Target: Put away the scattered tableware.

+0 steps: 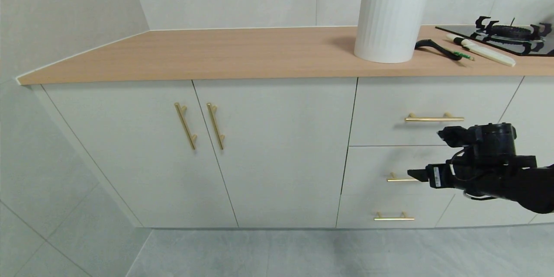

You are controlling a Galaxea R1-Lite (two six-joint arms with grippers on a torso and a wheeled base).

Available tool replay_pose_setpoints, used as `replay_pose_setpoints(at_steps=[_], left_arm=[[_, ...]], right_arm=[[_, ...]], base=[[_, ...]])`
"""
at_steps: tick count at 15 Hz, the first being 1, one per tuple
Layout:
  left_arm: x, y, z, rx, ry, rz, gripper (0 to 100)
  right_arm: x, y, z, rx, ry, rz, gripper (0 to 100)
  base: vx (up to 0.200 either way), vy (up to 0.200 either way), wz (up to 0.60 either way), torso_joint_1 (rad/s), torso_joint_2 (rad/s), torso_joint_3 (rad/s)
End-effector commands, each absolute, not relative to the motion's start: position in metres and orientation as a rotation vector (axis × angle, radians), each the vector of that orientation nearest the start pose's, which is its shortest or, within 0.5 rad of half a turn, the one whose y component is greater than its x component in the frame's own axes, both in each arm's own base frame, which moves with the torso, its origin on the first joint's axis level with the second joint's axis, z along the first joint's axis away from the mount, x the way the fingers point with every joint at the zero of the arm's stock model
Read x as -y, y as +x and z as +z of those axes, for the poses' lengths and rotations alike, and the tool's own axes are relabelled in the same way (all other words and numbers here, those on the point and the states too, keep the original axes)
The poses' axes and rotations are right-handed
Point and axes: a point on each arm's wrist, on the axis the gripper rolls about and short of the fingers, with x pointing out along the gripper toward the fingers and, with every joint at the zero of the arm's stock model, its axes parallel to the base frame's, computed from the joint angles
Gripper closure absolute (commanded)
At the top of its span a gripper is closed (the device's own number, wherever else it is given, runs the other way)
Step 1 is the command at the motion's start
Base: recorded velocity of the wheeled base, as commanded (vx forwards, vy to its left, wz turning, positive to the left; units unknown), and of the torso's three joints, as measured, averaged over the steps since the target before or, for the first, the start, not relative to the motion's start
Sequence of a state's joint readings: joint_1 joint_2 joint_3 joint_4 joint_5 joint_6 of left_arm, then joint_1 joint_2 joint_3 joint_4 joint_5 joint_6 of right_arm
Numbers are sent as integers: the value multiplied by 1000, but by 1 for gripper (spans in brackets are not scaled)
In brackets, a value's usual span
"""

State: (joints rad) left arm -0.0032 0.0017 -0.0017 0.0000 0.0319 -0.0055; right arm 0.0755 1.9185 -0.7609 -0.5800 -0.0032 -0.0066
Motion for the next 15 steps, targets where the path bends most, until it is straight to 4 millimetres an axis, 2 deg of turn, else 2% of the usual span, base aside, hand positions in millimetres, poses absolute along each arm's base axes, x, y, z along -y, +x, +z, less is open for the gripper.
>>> replay_pose_setpoints(at_steps=[1, 6, 15], left_arm=[[-1, -23, 76, -1, -6, 29, 0], [-1, -23, 76, -1, -6, 29, 0], [-1, -23, 76, -1, -6, 29, 0]], right_arm=[[-19, 346, 53, -624, -37, 20, 0], [0, 365, 40, -600, -35, -80, 0], [1, 389, 8, -528, -68, -160, 0]], base=[[0, 0, 0, 0, 0, 0], [0, 0, 0, 0, 0, 0], [0, 0, 0, 0, 0, 0]])
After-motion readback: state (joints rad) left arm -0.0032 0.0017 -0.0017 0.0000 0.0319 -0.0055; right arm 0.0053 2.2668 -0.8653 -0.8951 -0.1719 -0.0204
